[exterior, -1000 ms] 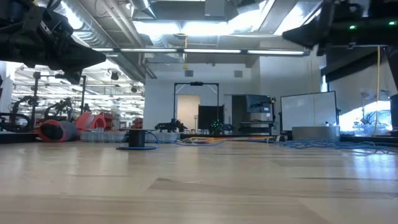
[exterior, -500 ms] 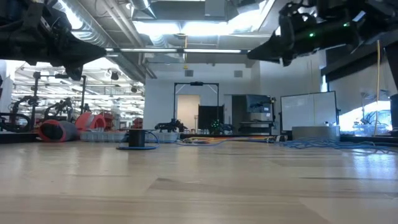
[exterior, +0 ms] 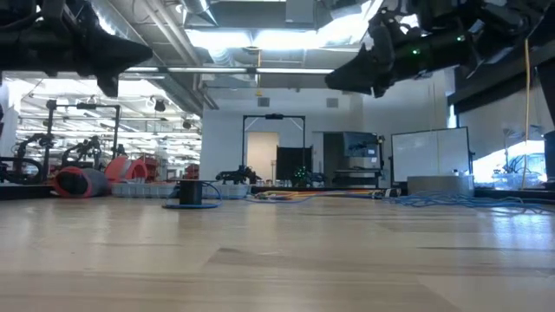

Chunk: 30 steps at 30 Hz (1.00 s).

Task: Coil cords
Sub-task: Coil the blue wire onto the black spool

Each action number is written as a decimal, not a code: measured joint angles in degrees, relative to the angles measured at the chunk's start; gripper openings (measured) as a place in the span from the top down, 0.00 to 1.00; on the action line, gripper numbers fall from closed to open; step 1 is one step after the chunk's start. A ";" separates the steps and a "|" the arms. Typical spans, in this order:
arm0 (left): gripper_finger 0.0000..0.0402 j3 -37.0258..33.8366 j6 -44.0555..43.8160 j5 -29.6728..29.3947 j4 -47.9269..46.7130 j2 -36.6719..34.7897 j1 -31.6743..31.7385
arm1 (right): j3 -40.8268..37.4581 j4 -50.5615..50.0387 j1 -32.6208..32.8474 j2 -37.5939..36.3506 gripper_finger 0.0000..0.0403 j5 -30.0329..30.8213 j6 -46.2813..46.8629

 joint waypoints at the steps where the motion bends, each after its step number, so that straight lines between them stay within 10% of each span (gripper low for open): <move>1: 0.98 0.95 0.45 0.02 0.08 1.35 0.00 | 0.59 0.35 0.00 0.82 0.56 -0.03 0.04; 21: 1.00 30.14 9.25 -0.10 -22.30 42.87 -9.40 | 5.87 -0.79 1.56 8.60 0.45 -5.20 -1.65; 30: 1.00 32.85 7.89 -12.44 -27.26 55.36 -22.50 | 5.87 -3.13 11.13 9.21 0.45 -5.93 -1.84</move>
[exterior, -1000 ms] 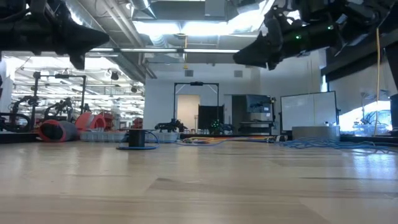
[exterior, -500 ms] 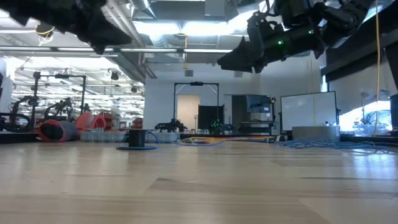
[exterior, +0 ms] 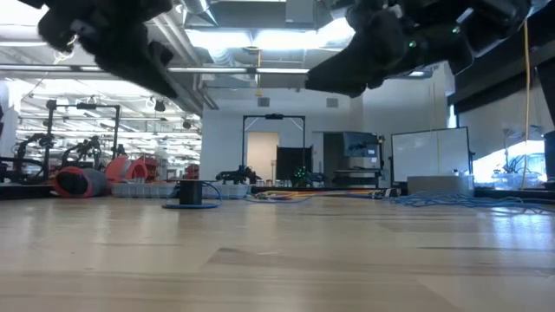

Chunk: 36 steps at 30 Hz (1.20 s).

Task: Coil cords
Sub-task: Coil the blue wire onto the black spool

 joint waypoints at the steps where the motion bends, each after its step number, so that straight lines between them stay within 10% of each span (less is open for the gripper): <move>1: 1.00 0.00 -0.28 -1.23 -0.11 1.17 -1.13 | 0.00 0.01 1.02 0.26 0.45 0.00 -0.46; 15: 0.98 0.02 0.48 -6.07 6.20 10.54 -3.96 | -0.03 1.64 7.73 8.64 0.45 3.02 -3.05; 28: 0.58 0.02 -5.28 -6.05 0.59 10.85 -2.72 | -0.04 2.07 7.69 8.64 0.45 3.20 0.39; 36: 0.57 0.02 -3.32 -6.05 -1.03 10.85 -2.76 | -0.04 -0.92 7.69 8.64 0.45 3.19 3.33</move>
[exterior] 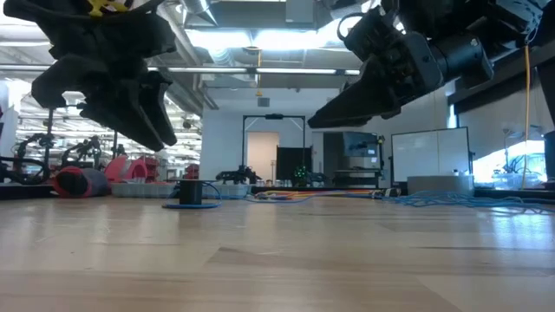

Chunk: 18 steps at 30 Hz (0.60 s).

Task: Coil cords
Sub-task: Coil the blue wire onto the black spool

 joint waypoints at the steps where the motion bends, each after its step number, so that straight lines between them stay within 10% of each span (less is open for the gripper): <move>1: 0.57 0.00 0.04 0.00 -0.01 0.00 0.00 | 0.00 -0.02 0.00 0.00 0.45 0.00 0.06; 18: 0.67 -0.07 13.90 -7.94 5.91 11.96 -1.48 | -0.04 -1.59 -0.02 0.00 0.45 1.44 0.55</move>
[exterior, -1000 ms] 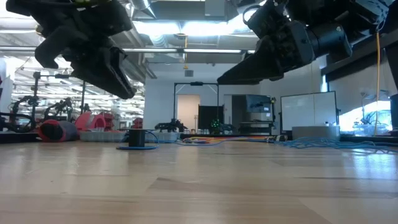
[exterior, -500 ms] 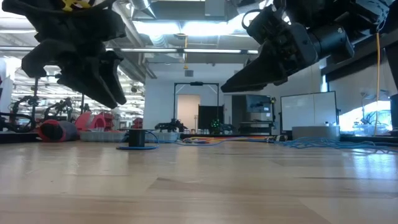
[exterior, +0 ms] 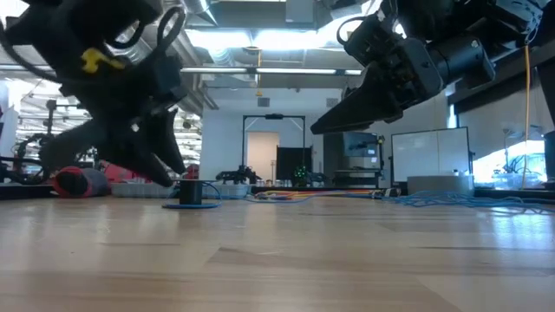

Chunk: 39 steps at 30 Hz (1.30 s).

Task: Coil cords
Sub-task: Coil the blue wire onto the black spool

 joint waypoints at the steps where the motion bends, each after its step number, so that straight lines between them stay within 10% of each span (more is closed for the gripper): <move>1: 0.67 0.00 0.11 -0.61 -0.07 0.61 -0.14 | 0.00 0.07 0.00 0.00 0.45 0.02 0.00; 19: 0.68 0.00 9.82 -6.45 9.90 6.80 0.15 | 0.00 0.05 -0.04 0.00 0.45 1.05 -0.46; 30: 0.96 0.15 6.69 -9.76 10.88 8.82 1.89 | 0.00 0.53 -0.04 -0.02 0.45 1.11 -1.10; 39: 0.99 0.52 5.28 -10.21 12.81 8.39 1.83 | 0.00 0.51 -0.04 -0.02 0.45 1.11 -1.84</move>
